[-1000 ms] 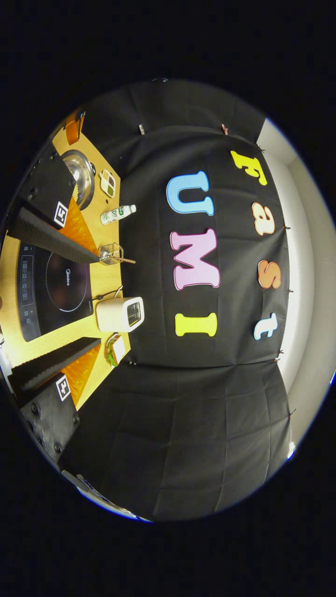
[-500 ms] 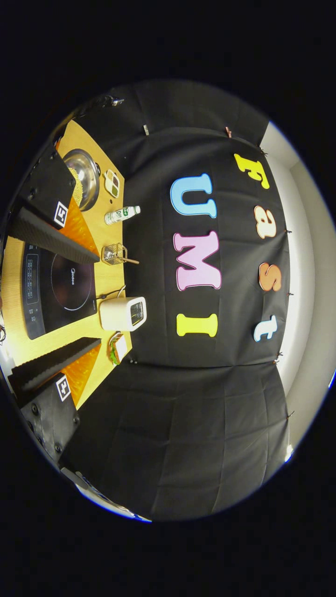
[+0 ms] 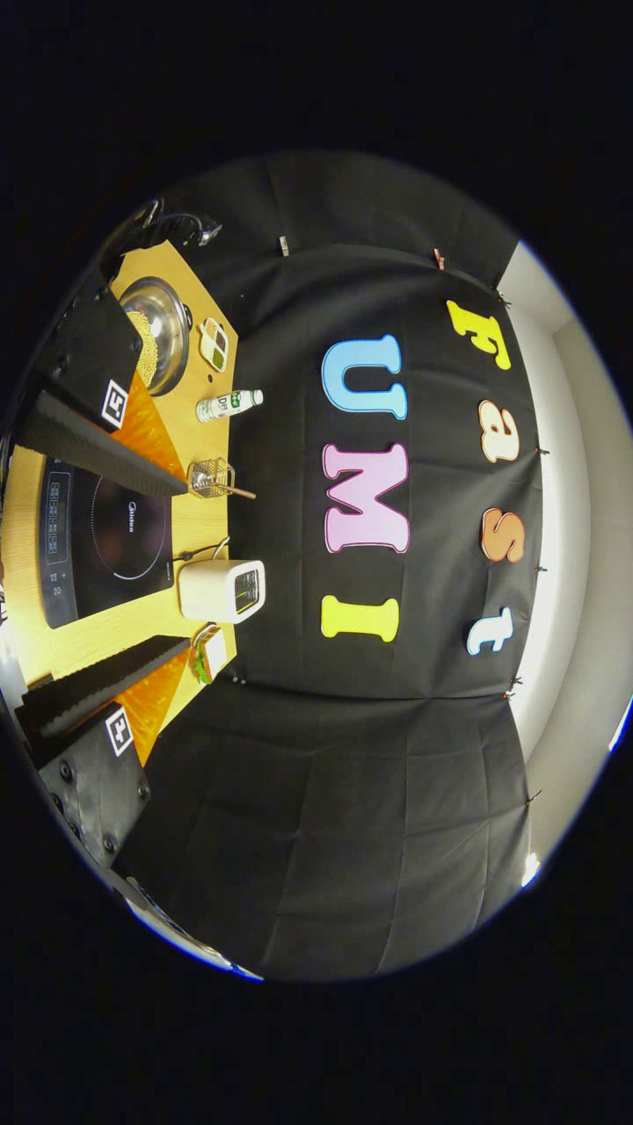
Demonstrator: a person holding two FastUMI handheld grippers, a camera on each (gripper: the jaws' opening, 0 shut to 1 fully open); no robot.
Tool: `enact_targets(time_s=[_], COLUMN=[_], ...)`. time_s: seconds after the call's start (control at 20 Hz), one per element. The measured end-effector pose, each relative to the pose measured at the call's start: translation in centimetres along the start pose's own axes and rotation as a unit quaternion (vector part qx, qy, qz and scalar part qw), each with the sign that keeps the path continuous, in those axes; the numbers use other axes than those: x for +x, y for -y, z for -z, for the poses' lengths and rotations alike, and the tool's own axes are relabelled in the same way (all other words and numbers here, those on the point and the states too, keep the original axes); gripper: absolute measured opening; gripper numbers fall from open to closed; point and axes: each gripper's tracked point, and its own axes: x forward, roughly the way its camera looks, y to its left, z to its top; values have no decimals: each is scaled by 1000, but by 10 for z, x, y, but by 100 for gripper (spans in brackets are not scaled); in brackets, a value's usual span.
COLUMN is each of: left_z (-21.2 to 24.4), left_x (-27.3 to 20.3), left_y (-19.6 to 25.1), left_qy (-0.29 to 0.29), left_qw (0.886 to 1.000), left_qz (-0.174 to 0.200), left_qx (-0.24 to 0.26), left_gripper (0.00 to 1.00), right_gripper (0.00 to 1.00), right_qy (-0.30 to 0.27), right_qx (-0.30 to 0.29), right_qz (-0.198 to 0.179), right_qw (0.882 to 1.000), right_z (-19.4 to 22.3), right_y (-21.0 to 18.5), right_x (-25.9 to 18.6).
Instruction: First push the handle of the pot to place it horizontally, then grasp the pot with both hands and set it on the induction cooktop.
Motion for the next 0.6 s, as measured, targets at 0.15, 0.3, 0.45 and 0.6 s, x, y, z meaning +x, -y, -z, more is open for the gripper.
enact_targets(time_s=[0.15,0.3,0.45,0.6], left_z=[-6,-8,-11,-15], left_x=[12,23,29,36], left_y=[-2,-1,0,4], left_qy=[-17,-35,-50,-55], left_qw=[1000,999,998,998], left_qz=[-7,-8,-12,-15], left_qx=[17,34,38,33], left_gripper=[5,5,5,5], right_gripper=[97,97,98,98], right_qy=[-13,-18,-27,-26], right_qx=[12,19,19,17], right_qz=[7,15,9,5], right_qw=[1000,1000,999,1000], right_z=[5,5,5,0], right_y=[10,19,23,29], right_x=[12,27,43,58])
